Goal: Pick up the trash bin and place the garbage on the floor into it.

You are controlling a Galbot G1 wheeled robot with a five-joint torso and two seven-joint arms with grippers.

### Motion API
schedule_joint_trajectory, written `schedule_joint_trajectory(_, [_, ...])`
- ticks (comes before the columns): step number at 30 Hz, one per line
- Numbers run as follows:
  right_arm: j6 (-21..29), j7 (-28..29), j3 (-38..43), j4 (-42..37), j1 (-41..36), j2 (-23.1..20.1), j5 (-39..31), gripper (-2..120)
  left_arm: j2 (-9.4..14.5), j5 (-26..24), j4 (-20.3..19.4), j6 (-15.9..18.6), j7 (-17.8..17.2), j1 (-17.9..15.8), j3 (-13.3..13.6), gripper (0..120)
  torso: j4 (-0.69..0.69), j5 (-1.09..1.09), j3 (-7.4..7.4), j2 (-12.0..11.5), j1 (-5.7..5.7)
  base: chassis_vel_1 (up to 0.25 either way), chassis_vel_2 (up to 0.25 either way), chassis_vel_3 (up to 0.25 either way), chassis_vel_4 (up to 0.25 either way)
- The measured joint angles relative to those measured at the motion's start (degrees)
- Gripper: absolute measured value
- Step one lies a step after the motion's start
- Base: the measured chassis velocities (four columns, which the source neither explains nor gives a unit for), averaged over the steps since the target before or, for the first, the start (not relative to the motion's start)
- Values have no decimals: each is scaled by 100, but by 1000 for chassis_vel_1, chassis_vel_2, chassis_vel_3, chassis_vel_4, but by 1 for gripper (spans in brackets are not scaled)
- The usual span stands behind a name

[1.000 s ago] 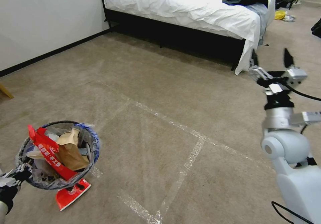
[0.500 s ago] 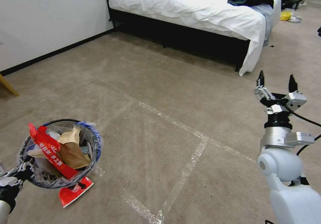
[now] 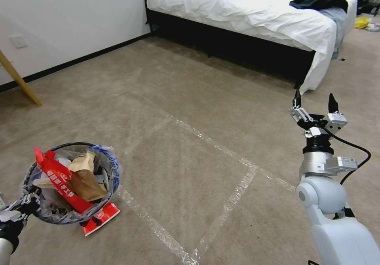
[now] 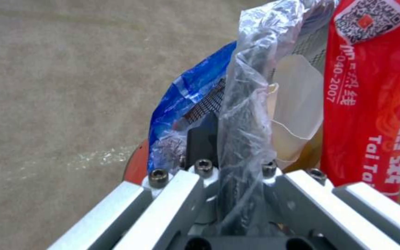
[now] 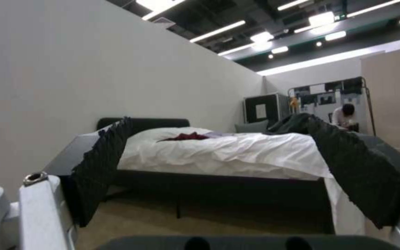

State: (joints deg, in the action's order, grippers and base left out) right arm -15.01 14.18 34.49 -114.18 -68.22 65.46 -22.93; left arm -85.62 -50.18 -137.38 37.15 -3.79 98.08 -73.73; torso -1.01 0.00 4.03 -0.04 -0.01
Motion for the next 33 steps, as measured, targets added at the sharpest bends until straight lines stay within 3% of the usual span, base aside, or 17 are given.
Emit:
schedule_joint_trajectory(15, [-22,-15,-126,150,121,25,-9,95,-23,94,92,-45,16,-29,26,1,-2,1,0,0,0,0,0,0,0])
schedule_joint_trajectory(33, [-113,-106,-191,278,156,193,73,97,-74,107,149,-40,25,-77,-35,1,0,1,0,0,0,82,78,78,79])
